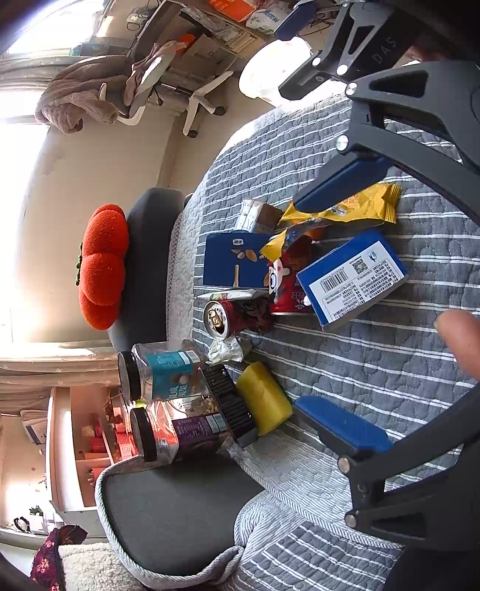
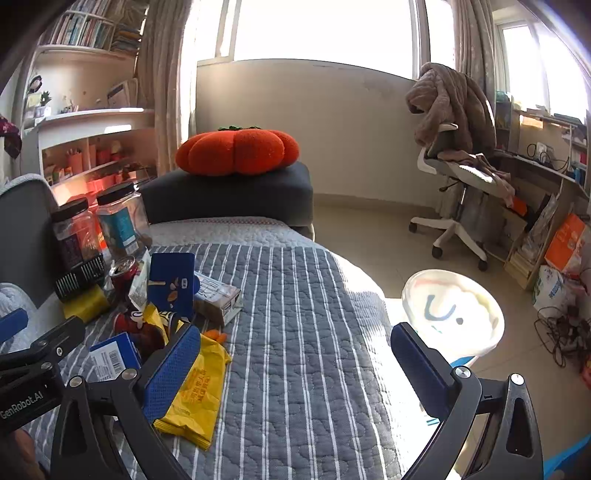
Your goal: Collect trash
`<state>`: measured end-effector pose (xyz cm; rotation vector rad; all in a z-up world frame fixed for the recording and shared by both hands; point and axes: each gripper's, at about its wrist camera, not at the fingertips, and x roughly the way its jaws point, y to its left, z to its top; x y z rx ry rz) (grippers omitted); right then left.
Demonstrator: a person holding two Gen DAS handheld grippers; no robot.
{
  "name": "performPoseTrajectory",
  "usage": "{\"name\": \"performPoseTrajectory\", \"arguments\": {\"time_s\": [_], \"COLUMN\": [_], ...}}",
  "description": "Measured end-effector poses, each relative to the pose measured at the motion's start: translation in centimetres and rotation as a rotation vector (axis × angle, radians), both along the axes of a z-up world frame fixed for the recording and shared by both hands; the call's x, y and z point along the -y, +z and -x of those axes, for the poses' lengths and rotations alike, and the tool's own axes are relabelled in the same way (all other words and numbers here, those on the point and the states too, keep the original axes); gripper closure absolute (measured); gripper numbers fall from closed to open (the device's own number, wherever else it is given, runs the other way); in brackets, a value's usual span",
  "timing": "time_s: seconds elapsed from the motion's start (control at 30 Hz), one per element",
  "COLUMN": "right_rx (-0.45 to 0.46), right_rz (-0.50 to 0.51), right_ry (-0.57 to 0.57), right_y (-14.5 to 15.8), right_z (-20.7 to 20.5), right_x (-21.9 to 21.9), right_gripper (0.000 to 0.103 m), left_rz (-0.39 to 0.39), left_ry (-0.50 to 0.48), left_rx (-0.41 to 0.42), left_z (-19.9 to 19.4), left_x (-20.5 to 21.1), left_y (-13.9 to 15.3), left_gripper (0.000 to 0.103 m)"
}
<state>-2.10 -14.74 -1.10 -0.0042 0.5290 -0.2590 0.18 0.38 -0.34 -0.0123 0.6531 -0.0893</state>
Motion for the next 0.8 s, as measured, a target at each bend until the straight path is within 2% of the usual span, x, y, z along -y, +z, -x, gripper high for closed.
{"name": "performPoseTrajectory", "arguments": {"time_s": [0.8], "right_rx": [-0.012], "right_rz": [-0.008], "right_ry": [0.001], "right_y": [-0.39], "right_z": [-0.07], "right_x": [-0.05], "right_gripper": [0.000], "left_rz": [-0.003], "left_ry": [0.000], "left_rx": [0.000], "left_z": [0.06], "left_x": [-0.06], "left_y": [-0.17], "left_gripper": [0.004]}}
